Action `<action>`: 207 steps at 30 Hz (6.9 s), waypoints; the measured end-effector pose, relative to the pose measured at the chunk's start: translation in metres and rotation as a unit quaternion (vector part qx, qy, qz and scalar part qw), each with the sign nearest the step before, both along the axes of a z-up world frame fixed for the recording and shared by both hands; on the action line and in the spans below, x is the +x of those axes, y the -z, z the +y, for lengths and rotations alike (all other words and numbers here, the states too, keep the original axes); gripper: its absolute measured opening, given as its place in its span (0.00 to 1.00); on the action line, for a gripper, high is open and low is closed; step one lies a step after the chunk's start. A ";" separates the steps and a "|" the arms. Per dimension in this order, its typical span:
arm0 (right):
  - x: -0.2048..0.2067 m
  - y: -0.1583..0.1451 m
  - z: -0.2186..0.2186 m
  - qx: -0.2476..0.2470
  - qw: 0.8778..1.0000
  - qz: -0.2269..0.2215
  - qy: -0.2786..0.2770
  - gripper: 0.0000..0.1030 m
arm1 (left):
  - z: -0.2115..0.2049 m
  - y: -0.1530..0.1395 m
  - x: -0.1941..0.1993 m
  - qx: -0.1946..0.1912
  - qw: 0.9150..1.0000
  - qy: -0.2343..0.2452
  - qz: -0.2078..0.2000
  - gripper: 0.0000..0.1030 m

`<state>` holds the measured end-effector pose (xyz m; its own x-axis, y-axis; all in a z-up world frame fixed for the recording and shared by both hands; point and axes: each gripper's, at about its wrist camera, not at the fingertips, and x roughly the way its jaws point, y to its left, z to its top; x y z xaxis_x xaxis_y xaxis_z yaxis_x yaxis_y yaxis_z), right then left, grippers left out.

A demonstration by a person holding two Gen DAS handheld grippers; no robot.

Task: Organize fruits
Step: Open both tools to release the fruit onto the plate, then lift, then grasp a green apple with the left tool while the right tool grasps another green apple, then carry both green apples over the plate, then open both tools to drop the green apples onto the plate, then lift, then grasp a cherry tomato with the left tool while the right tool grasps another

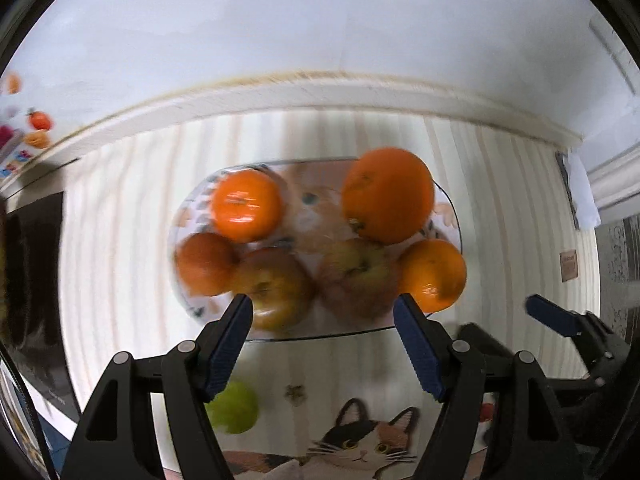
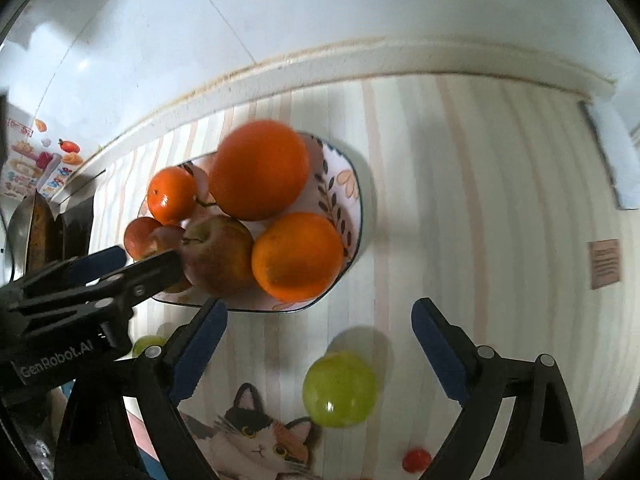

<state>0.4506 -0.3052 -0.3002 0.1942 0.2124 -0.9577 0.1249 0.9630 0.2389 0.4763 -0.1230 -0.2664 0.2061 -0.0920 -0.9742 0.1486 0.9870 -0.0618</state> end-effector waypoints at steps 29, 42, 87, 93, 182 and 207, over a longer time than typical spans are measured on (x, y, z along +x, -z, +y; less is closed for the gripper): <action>-0.130 -0.190 0.049 -0.061 0.988 -0.144 -0.007 0.95 | 0.074 -0.153 -0.152 -0.008 0.986 -0.038 -0.161 0.70; -0.169 -0.235 0.051 -0.055 0.982 -0.182 0.007 0.95 | 0.075 -0.165 -0.173 -0.013 0.985 -0.030 -0.172 0.70; -0.054 0.076 0.007 0.014 0.992 0.107 0.064 0.58 | 0.079 0.104 -0.059 0.017 0.992 -0.069 0.107 0.60; -0.058 0.059 0.021 0.017 0.995 0.080 0.048 0.58 | 0.074 0.067 -0.069 -0.020 0.994 -0.065 0.089 0.60; -0.078 -0.139 0.054 -0.067 0.993 -0.099 -0.003 0.93 | 0.070 -0.105 -0.099 -0.009 0.998 -0.022 -0.056 0.73; -0.170 -0.173 0.015 -0.033 0.988 -0.099 0.117 0.95 | 0.060 -0.106 -0.148 -0.016 0.997 0.018 -0.079 0.89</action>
<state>0.2804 -0.2899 -0.1275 0.4145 0.0775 -0.9067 0.3038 0.9274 0.2182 0.3278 -0.0629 -0.1607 0.3534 -0.1317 -0.9262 0.1943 0.9788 -0.0651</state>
